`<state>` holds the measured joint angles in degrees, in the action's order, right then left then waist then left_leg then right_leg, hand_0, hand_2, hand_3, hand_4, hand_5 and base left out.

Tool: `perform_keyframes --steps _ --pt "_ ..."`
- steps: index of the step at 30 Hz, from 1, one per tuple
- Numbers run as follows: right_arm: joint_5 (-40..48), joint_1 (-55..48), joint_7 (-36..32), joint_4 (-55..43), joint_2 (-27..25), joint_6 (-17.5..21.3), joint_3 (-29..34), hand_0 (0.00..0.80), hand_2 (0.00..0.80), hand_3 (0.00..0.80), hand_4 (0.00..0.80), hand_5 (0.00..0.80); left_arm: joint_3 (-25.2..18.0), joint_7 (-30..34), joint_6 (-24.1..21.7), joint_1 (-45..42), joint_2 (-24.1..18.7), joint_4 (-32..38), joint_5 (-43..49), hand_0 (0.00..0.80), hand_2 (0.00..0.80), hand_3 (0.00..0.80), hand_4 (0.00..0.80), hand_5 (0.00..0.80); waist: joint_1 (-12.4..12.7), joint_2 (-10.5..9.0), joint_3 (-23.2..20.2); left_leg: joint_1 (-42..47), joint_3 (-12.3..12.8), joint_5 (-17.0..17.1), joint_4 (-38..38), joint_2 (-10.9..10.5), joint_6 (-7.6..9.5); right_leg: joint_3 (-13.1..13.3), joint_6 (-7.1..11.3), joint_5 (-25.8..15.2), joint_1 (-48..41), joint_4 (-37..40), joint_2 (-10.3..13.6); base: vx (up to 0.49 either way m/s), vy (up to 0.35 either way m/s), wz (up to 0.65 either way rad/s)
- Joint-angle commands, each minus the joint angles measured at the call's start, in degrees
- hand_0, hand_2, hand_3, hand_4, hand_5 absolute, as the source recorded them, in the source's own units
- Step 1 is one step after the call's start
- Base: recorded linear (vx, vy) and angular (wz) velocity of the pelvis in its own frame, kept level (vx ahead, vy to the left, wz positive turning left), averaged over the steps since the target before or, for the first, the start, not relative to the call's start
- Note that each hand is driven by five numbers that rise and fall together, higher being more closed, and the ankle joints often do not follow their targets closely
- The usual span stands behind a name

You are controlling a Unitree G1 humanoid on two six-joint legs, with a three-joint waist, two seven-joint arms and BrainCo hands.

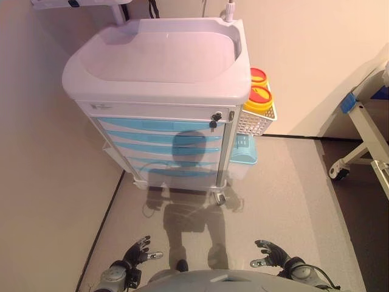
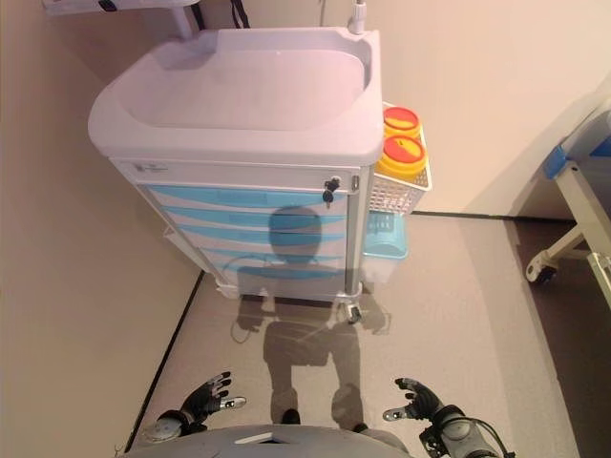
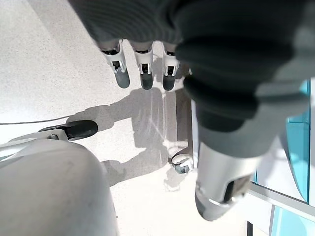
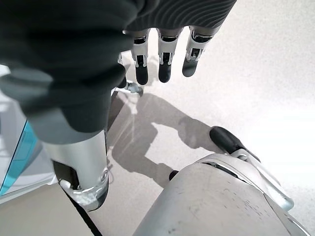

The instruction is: Open the drawer and pick up the medicine

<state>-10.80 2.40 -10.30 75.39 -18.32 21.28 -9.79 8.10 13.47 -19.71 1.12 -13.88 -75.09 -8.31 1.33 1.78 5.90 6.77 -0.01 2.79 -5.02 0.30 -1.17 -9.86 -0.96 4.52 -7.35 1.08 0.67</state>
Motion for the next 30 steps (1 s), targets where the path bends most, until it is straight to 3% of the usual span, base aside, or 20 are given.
perform_keyframes --steps 1,30 --pt "-0.7 2.6 0.4 0.4 0.4 1.6 -1.2 0.000 0.000 0.000 0.000 0.000 0.2 1.2 -1.1 3.0 0.3 -1.7 1.0 0.000 0.000 0.000 0.000 0.000 -0.3 -1.38 0.0 -0.8 0.6 -6.9 1.8 -4.1 3.61 0.6 3.95 -0.9 2.7 -1.1 2.3 0.000 0.000 0.00" --pt "-1.4 2.6 1.0 0.6 0.4 1.3 -1.2 0.000 0.000 0.000 0.000 0.000 -0.5 0.7 -0.3 2.9 0.3 -1.9 0.5 0.000 0.000 0.000 0.000 0.000 -0.3 -1.85 0.3 -1.2 0.8 -7.3 2.6 -4.0 3.74 1.0 4.10 -0.6 3.1 -2.1 2.4 0.009 0.003 0.00"
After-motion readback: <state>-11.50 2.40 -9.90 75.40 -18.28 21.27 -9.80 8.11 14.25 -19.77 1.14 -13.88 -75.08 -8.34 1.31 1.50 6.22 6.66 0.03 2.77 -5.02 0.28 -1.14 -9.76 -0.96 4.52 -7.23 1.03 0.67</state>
